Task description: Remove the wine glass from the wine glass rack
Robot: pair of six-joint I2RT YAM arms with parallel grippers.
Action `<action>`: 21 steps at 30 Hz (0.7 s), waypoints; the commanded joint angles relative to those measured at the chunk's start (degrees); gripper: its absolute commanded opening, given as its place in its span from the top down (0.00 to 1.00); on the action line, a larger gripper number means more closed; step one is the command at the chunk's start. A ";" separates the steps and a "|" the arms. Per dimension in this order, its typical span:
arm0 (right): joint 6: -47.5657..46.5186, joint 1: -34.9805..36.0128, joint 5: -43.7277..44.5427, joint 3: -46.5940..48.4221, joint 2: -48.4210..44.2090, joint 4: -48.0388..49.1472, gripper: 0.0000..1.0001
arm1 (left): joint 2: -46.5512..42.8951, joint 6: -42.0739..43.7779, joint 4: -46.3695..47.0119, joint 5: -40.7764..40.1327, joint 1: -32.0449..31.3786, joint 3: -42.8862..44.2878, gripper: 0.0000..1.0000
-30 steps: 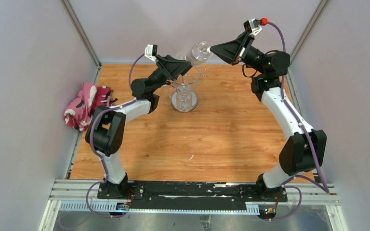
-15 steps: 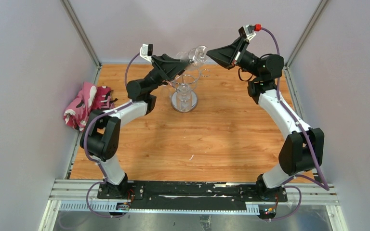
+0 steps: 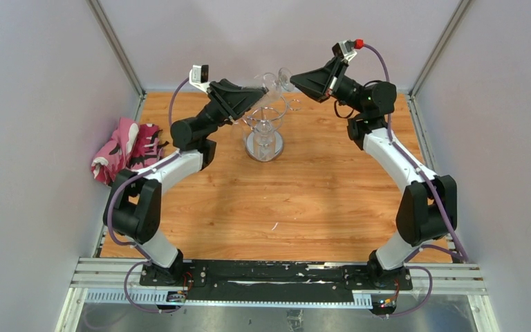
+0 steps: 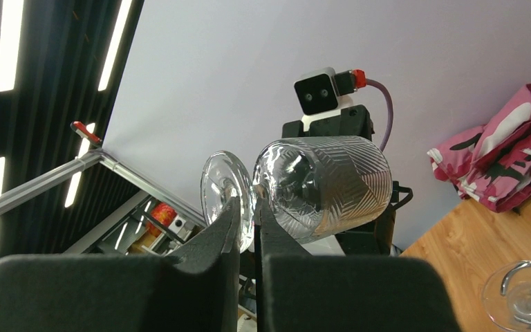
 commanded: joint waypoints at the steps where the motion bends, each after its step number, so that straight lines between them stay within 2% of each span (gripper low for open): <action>1: -2.57 3.93 -4.91 0.84 3.01 -2.74 1.00 | -4.07 0.34 4.26 1.69 -1.12 0.18 0.53; 3: -3.49 5.06 -5.37 0.90 3.35 -3.99 1.00 | -4.33 0.33 4.22 1.82 -1.12 0.09 0.54; 5: -1.84 5.50 -5.36 0.31 3.83 -1.73 1.00 | -4.40 0.10 4.24 2.16 -1.12 0.19 0.61; 8: -0.71 5.52 -5.44 0.11 4.35 -0.03 1.00 | -4.23 -0.54 4.18 2.94 -1.12 0.50 0.91; 9: -0.63 5.64 -5.58 0.13 4.34 0.22 1.00 | -4.10 -0.78 4.21 3.18 -1.12 0.59 0.97; 10: -0.49 5.69 -5.61 0.02 4.32 0.55 1.00 | -3.95 -1.07 4.21 3.42 -1.12 0.69 1.00; 16: -0.10 5.70 -6.29 0.19 3.60 1.29 0.99 | -5.70 0.81 -1.15 3.19 -0.75 -0.01 1.00; 18: 0.46 5.59 -6.59 0.30 3.65 2.10 0.85 | -8.55 4.60 -5.64 2.60 -0.36 -1.36 1.00; 21: 2.70 5.31 -6.62 0.23 4.23 5.24 0.52 | -15.38 13.29 -19.06 0.69 0.40 -2.79 1.00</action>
